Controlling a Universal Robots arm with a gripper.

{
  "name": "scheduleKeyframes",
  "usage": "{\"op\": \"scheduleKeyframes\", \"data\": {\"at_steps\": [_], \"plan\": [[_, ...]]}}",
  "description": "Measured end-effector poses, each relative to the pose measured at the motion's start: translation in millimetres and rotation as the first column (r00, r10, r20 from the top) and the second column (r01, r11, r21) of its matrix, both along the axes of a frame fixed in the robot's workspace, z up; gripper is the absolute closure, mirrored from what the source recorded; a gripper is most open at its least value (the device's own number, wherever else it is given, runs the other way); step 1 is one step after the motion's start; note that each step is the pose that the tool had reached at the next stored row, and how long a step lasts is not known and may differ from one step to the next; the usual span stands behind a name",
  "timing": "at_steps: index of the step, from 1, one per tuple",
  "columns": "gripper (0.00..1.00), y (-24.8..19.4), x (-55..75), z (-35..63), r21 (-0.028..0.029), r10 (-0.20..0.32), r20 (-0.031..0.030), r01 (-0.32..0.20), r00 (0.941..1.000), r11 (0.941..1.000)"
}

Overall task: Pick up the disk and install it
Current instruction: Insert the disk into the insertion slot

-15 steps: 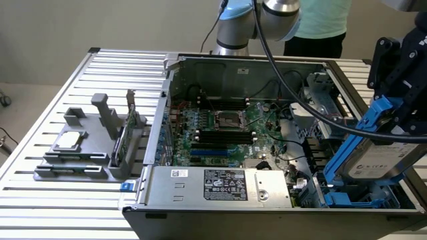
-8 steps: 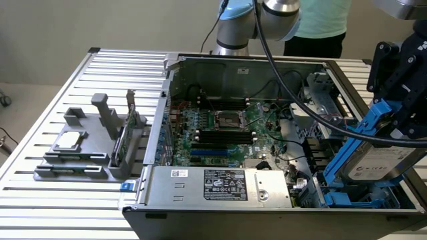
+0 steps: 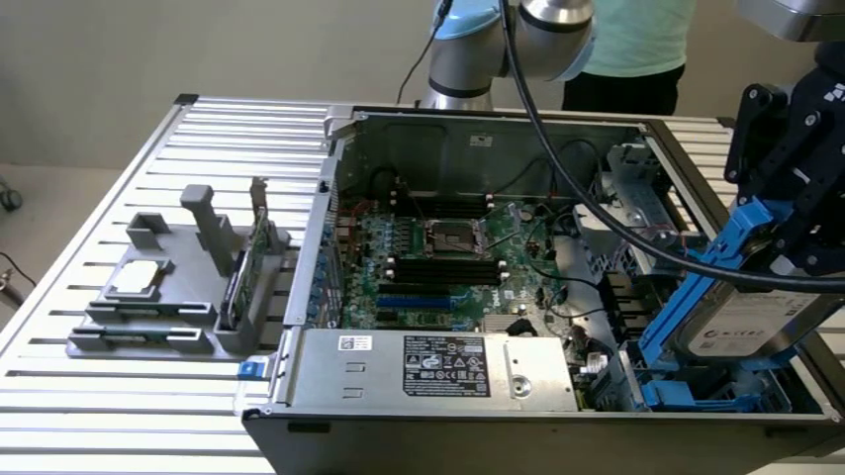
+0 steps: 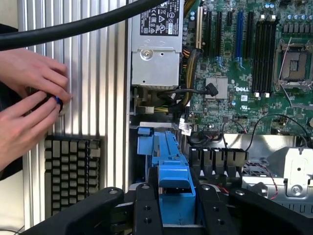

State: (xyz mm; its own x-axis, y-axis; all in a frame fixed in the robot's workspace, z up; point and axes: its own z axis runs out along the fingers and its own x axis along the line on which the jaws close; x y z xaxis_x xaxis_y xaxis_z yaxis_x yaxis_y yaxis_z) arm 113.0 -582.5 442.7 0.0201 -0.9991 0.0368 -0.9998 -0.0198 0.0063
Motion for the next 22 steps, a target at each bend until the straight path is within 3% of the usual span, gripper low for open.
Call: {"op": "scheduleKeyframes", "data": {"at_steps": [22], "plan": [[0.68, 0.8, -1.1, -10.1, -0.0001, -0.021, 0.0002, 0.021, 0.9998, 0.9998]]}}
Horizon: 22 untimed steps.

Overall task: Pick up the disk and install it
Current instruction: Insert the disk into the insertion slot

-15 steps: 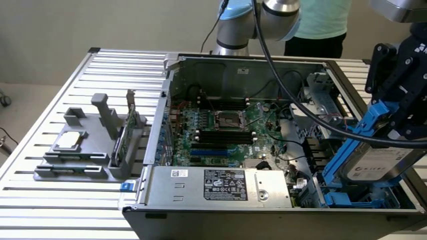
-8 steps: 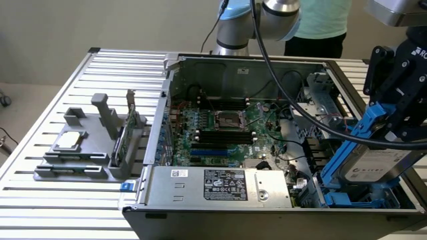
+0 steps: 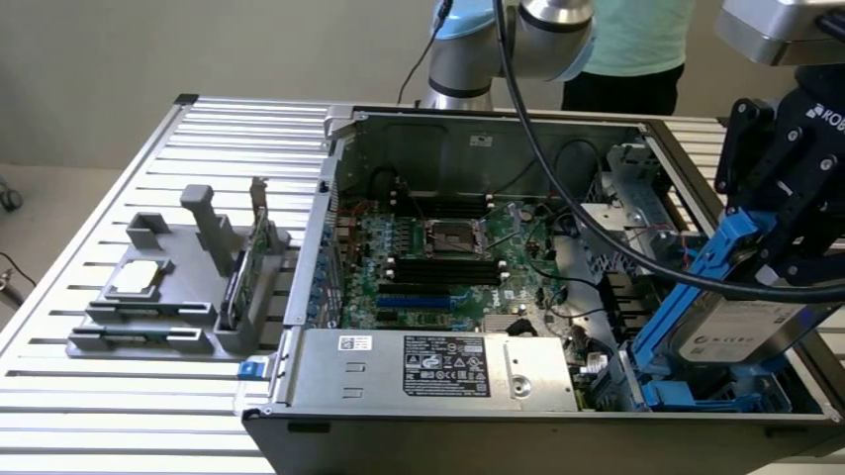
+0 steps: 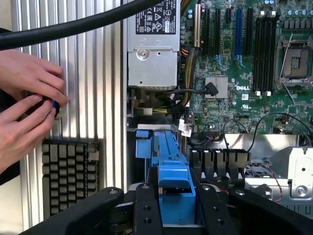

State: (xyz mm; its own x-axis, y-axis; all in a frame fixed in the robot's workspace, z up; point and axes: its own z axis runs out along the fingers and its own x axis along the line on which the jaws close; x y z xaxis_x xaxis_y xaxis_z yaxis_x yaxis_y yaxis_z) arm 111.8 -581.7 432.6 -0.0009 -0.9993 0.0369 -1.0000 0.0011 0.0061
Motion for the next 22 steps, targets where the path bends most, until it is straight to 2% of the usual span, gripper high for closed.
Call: {"op": "scheduleKeyframes", "data": {"at_steps": [22], "plan": [[0.68, 2.5, 0.0, -11.1, 0.0049, -0.011, 0.0, 0.011, 0.9999, 0.9999]]}}
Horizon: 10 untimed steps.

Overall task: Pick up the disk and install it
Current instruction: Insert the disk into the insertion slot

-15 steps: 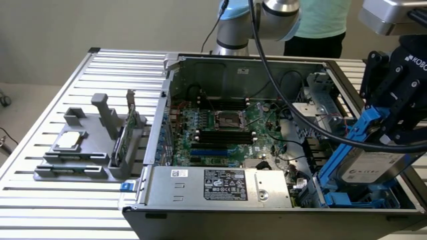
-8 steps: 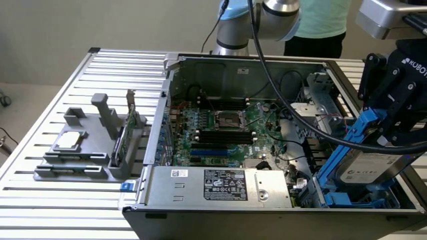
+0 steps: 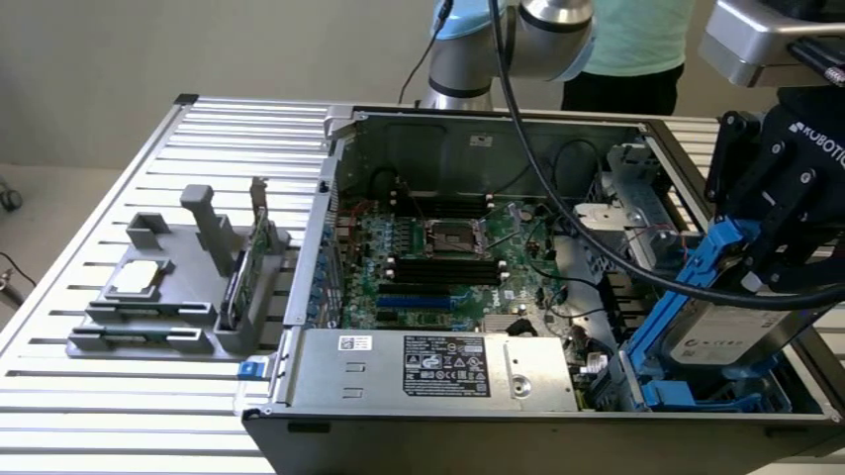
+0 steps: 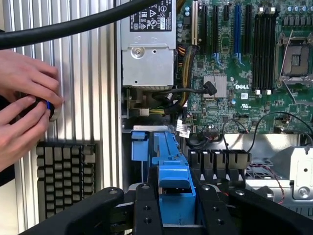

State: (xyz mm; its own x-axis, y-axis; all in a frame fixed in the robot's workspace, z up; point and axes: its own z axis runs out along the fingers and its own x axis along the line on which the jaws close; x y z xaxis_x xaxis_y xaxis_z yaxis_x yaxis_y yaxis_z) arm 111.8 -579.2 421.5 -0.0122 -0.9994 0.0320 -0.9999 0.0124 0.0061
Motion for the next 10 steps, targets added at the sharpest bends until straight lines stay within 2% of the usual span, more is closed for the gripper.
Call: {"op": "scheduleKeyframes", "data": {"at_steps": [10], "plan": [[0.68, 0.0, 0.0, -8.7, 0.0029, -0.001, 0.0, 0.001, 1.0, 1.0]]}}
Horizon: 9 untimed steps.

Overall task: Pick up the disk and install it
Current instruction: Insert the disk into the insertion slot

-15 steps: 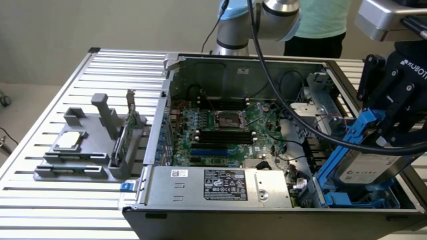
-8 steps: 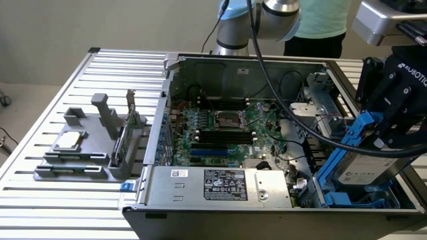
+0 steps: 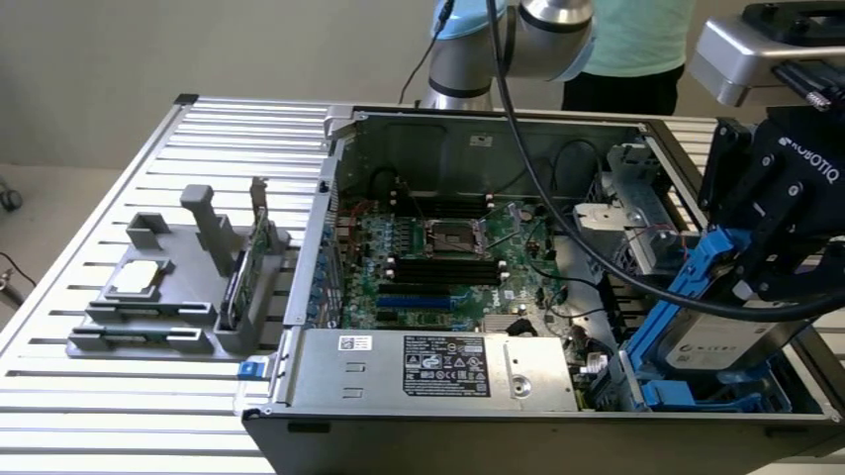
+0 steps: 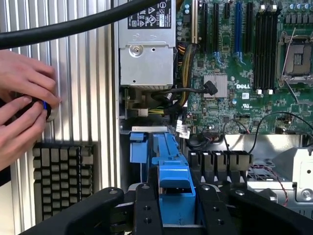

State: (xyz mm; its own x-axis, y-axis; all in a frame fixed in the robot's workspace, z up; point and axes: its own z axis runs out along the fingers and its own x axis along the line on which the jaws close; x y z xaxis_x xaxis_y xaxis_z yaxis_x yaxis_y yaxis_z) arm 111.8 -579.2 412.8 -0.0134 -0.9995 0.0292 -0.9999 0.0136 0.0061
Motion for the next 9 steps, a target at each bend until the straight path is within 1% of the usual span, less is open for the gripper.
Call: {"op": "scheduleKeyframes", "data": {"at_steps": [9], "plan": [[0.68, 0.0, 0.0, -11.5, 0.0022, -0.001, 0.0004, 0.001, 1.0, 1.0]]}}
